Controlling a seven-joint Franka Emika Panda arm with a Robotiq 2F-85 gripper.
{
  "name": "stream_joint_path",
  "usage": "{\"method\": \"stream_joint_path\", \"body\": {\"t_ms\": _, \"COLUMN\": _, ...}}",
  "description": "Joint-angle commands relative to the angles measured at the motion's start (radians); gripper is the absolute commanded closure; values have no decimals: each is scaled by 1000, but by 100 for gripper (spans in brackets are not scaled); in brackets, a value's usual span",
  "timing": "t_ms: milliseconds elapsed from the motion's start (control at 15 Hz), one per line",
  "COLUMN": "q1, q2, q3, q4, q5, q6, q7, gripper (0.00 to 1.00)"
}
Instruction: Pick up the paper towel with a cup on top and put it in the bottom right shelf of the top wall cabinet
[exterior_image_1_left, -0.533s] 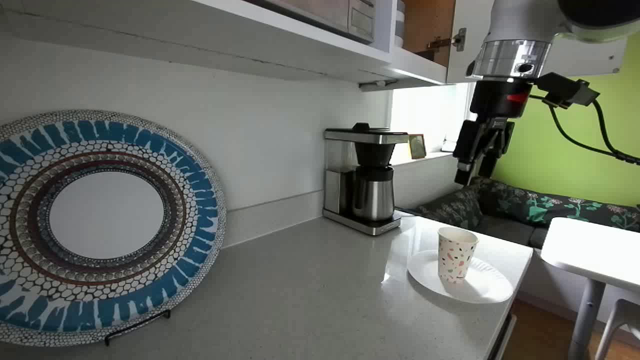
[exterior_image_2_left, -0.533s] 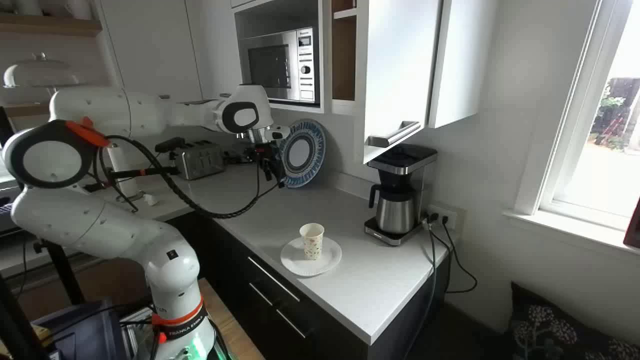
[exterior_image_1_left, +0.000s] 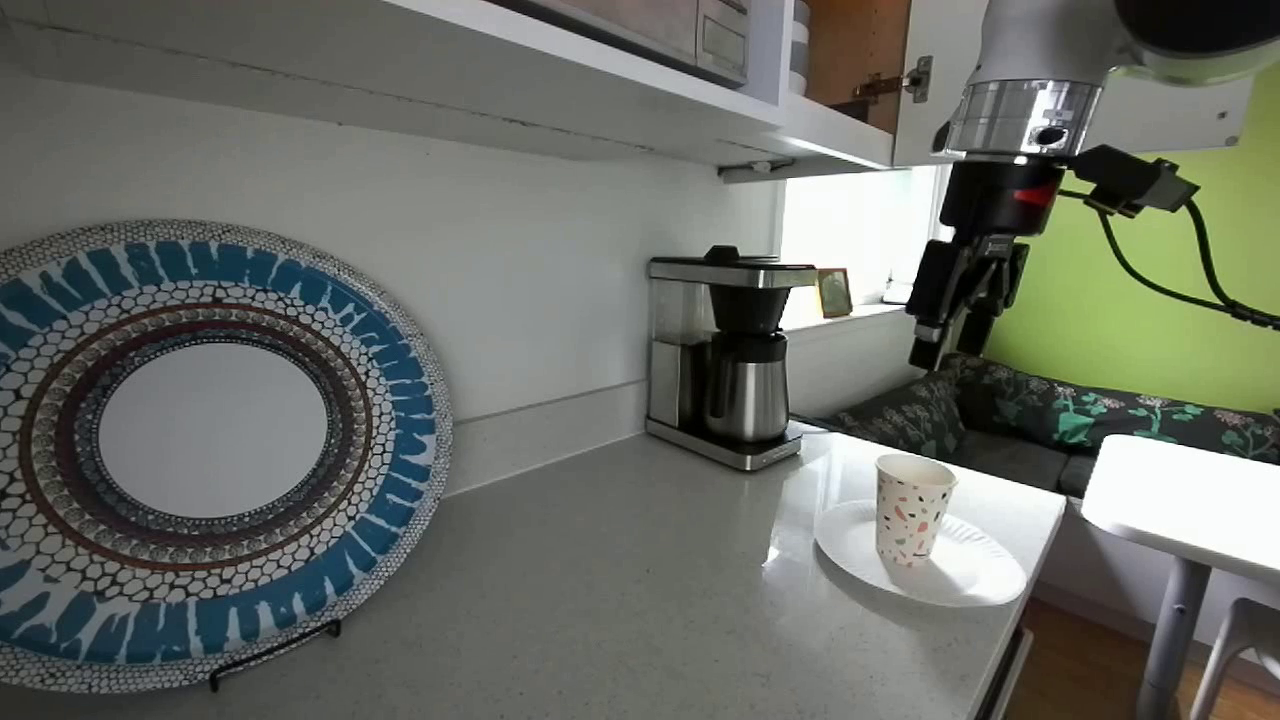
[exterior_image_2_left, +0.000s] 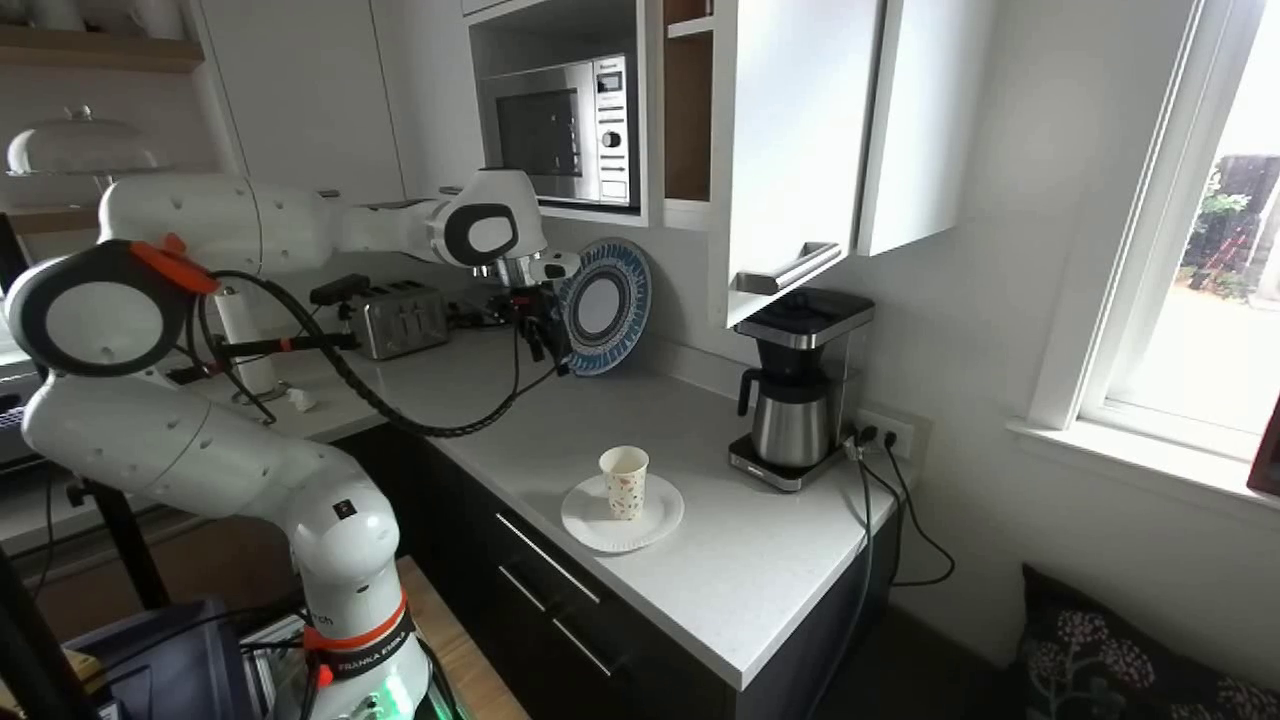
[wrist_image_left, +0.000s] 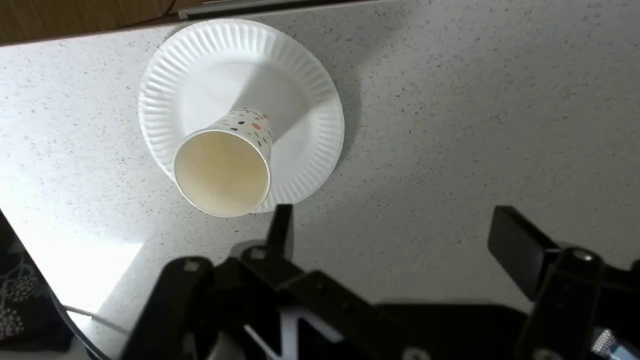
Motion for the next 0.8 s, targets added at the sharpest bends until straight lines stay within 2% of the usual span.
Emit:
{"method": "stream_joint_path", "body": {"t_ms": 0, "q1": -14, "q2": -11, "q3": -59, "q4": -13, "q5": 14, "q6": 7, "q7": -15, "gripper": 0}}
{"method": "stream_joint_path", "body": {"t_ms": 400, "q1": -31, "q2": -20, "q3": -234, "q4": -42, "q5": 74, "q6": 26, "q7": -171, "gripper": 0}}
{"method": "stream_joint_path", "body": {"t_ms": 733, "q1": -37, "q2": -19, "q3": -398, "q4": -79, "q5": 171, "q6": 22, "q7": -403, "gripper": 0}}
